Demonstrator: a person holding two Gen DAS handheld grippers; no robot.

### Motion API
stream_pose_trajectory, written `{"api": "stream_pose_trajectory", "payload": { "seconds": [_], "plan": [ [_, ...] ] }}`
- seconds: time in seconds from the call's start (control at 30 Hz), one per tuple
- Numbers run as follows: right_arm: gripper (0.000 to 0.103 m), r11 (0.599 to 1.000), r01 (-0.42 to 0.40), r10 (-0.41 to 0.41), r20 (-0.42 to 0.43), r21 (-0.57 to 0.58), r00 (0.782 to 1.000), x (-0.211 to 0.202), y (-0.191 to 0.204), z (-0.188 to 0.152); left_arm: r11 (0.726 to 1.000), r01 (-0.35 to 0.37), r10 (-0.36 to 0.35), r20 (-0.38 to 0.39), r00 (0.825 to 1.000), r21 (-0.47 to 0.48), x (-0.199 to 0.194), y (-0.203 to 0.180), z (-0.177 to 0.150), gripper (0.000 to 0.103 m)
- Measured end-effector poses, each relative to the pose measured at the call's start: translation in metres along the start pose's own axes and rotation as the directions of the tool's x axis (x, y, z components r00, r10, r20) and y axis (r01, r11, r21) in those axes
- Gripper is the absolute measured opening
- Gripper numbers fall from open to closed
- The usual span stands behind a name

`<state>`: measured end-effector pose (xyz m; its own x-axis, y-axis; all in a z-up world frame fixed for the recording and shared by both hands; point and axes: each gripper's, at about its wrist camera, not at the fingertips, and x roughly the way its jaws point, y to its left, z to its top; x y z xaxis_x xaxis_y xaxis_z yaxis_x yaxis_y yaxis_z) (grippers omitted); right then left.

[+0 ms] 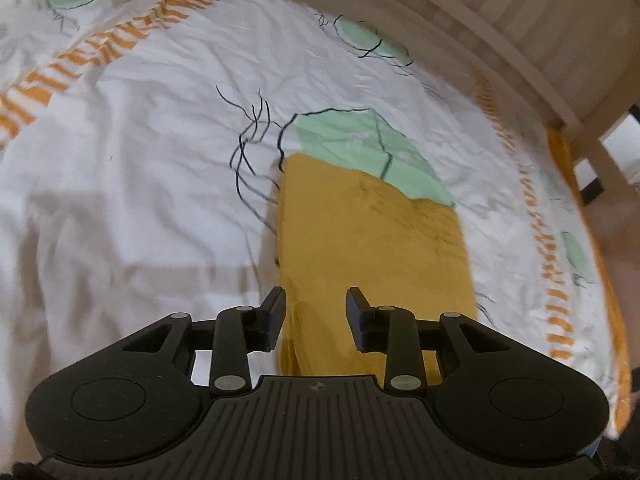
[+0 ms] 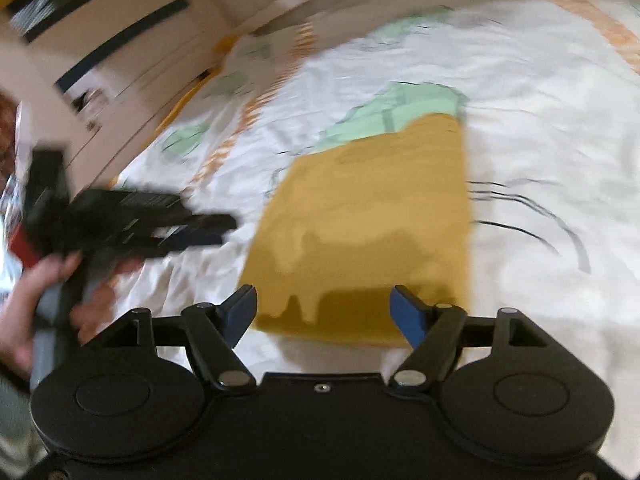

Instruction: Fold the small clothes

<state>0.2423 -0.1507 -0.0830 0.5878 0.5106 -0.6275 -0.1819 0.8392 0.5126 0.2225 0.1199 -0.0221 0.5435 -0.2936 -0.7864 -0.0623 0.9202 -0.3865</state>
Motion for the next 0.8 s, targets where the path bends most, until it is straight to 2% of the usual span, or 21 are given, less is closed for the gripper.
{"api": "stream_pose_trajectory", "payload": {
  "seconds": [0.07, 0.17, 0.23, 0.3, 0.47, 0.57, 0.7, 0.8],
  "plan": [
    [0.084, 0.999, 0.023, -0.023, -0.003, 0.029, 1.0, -0.009, -0.007, 0.002, 1.0, -0.003, 0.003, -0.003, 1.0, 0.013, -0.01, -0.002, -0.012, 0.039],
    [0.086, 0.997, 0.064, -0.065, 0.006, 0.049, 0.998, -0.018, -0.014, 0.006, 0.999, -0.027, 0.026, 0.009, 1.0, 0.03, -0.02, -0.002, -0.027, 0.04],
    [0.092, 0.995, 0.084, -0.084, 0.012, 0.052, 0.996, -0.021, -0.019, 0.007, 0.998, -0.034, 0.032, 0.033, 0.999, 0.05, -0.023, -0.003, -0.034, 0.04],
    [0.103, 0.992, 0.117, -0.118, 0.019, 0.052, 0.993, -0.018, -0.022, 0.011, 0.995, -0.052, 0.048, 0.057, 0.997, 0.083, -0.019, -0.008, -0.036, 0.04],
    [0.103, 0.988, 0.149, -0.15, 0.024, 0.041, 0.988, -0.004, -0.033, 0.027, 0.972, -0.069, 0.045, 0.11, 0.993, 0.225, 0.003, -0.023, -0.047, 0.04],
    [0.103, 0.99, 0.136, -0.137, 0.025, 0.042, 0.99, 0.011, -0.039, 0.037, 0.958, -0.104, 0.083, 0.089, 0.993, 0.266, 0.023, -0.025, -0.051, 0.039],
    [0.103, 0.995, 0.066, -0.069, 0.029, 0.079, 0.997, 0.031, -0.05, 0.05, 0.974, -0.065, 0.052, 0.062, 0.997, 0.219, 0.032, -0.017, -0.051, 0.039],
    [0.103, 0.993, 0.045, -0.049, 0.027, 0.112, 0.998, 0.049, -0.057, 0.059, 0.98, -0.04, 0.032, 0.042, 0.999, 0.197, 0.037, -0.014, -0.051, 0.04]
  ]
}}
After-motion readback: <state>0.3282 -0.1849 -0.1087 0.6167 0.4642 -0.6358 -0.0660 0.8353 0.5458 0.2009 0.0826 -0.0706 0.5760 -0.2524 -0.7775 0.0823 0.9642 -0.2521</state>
